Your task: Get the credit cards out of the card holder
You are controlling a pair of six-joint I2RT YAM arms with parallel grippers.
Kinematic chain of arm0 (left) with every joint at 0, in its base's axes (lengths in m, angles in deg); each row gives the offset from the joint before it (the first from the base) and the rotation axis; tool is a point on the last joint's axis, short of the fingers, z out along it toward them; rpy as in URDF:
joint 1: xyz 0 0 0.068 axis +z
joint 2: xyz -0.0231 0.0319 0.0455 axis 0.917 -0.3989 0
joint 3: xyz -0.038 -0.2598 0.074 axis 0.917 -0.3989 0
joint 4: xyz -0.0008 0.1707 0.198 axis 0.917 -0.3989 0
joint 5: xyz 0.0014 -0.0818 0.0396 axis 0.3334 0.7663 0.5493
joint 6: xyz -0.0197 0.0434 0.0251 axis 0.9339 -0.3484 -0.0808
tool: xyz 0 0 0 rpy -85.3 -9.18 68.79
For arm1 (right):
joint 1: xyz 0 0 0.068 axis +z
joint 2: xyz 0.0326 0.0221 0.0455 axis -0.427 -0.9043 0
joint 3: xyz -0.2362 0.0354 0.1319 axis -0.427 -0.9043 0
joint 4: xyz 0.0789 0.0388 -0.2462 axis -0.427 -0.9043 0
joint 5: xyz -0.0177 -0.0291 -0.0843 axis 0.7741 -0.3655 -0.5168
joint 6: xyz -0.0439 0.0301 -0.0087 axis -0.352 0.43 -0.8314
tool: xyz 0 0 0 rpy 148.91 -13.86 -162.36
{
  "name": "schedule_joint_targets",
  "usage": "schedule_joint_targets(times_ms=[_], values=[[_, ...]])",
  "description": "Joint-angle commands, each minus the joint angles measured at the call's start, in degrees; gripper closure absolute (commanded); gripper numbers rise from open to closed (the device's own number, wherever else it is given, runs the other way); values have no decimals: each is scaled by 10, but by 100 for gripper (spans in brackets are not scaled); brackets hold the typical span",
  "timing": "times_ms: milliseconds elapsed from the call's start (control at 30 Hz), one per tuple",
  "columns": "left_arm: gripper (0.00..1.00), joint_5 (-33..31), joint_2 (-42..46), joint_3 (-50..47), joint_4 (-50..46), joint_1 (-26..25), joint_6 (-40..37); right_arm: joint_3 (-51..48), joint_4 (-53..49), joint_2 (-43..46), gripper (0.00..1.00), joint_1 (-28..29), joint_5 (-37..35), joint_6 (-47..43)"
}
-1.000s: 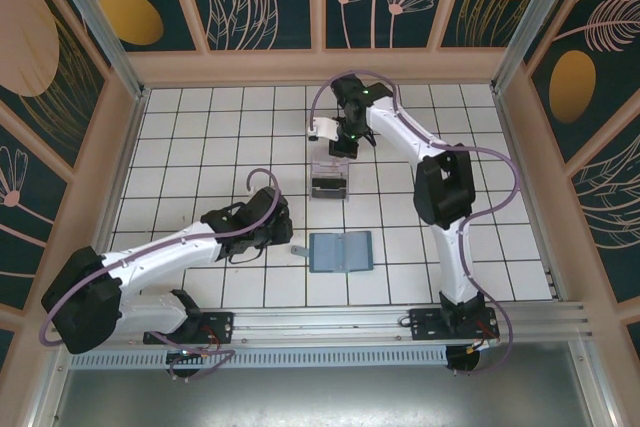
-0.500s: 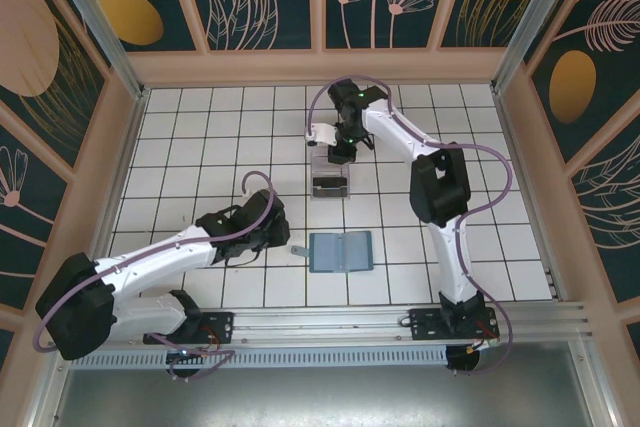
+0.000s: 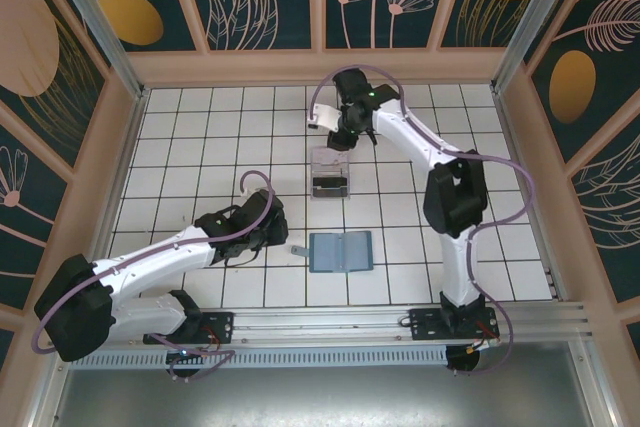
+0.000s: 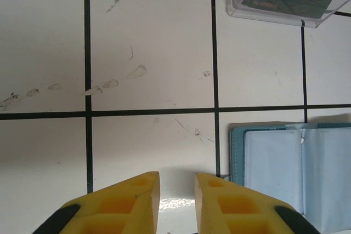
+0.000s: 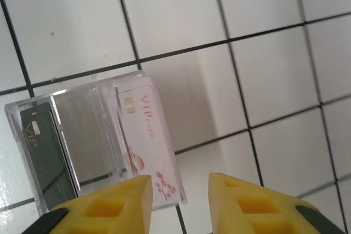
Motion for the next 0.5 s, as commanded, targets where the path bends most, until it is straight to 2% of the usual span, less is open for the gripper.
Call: schedule_joint_targets(times_ms=[0, 100, 167, 233, 333, 433, 467], values=[[75, -36, 5, 5, -3, 10, -16, -52, 65, 56, 63, 3, -26, 63], [71, -58, 4, 2, 2, 24, -26, -119, 109, 103, 59, 3, -27, 113], [63, -84, 1, -1, 8, 33, -39, -170, 144, 138, 46, 3, -26, 151], [51, -113, -7, -2, 13, 40, -60, -218, 177, 174, 41, 3, -31, 183], [28, -143, -24, 2, 22, 61, -90, -306, 225, 229, 27, -2, -41, 219], [9, -167, -34, 10, 39, 79, -115, -391, 272, 288, 1, -19, -44, 258], [3, -178, -36, 13, 42, 86, -122, -419, 289, 309, 1, -27, -45, 275]])
